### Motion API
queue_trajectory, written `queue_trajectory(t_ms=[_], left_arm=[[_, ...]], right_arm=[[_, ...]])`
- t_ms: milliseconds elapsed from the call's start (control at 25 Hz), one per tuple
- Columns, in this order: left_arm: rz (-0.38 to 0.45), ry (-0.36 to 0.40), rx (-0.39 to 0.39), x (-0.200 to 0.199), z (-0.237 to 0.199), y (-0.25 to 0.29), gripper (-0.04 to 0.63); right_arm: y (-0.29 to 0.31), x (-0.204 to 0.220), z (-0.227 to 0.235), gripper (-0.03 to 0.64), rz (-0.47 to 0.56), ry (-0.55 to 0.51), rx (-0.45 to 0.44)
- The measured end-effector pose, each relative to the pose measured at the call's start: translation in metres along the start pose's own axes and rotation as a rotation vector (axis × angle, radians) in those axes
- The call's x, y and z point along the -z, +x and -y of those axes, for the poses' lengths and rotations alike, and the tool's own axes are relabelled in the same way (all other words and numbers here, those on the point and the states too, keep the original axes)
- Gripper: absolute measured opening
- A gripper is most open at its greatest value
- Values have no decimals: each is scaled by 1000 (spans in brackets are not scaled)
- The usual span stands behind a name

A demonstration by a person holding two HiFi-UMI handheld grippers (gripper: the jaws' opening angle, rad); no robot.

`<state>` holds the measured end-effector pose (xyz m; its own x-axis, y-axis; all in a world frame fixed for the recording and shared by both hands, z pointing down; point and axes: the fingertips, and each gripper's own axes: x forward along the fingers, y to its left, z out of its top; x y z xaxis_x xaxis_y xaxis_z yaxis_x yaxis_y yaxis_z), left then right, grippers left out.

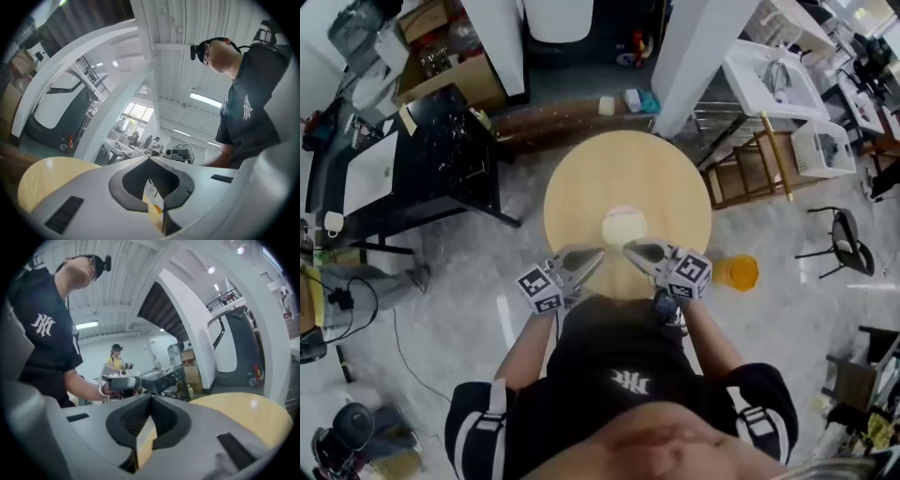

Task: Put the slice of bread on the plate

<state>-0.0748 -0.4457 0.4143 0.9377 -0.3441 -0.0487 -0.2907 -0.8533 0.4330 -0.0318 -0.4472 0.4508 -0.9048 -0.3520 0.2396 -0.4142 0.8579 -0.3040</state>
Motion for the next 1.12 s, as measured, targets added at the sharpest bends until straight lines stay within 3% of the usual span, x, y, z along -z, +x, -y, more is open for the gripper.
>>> queue_trajectory(t_ms=[160,320,440,680,800,960,1120], left_arm=[[23,35,40,-29,9,5,6],[23,43,136,-46,39,12,5],[25,95,120,-47,68,18,6],[-34,123,105,-34,142,28,6],[-37,128,99,-16,190,29,6],[-32,82,37,15,230,36,5],[-110,74,56,56,285,41,6]], right_arm=[[-8,-46,-12,-3,111,-34,-9],[-30,-85,-33,-3,254,-131,-43],[-63,-97,-50,-3,336,-173,-55],[-127,-82,-96,-2,409,-164,-163],[-164,-53,-126,-2,405,-152,-146],[-209,-4,-158,-2,446,-56,-143],[-247,37,-180,-2,474,22,-92]])
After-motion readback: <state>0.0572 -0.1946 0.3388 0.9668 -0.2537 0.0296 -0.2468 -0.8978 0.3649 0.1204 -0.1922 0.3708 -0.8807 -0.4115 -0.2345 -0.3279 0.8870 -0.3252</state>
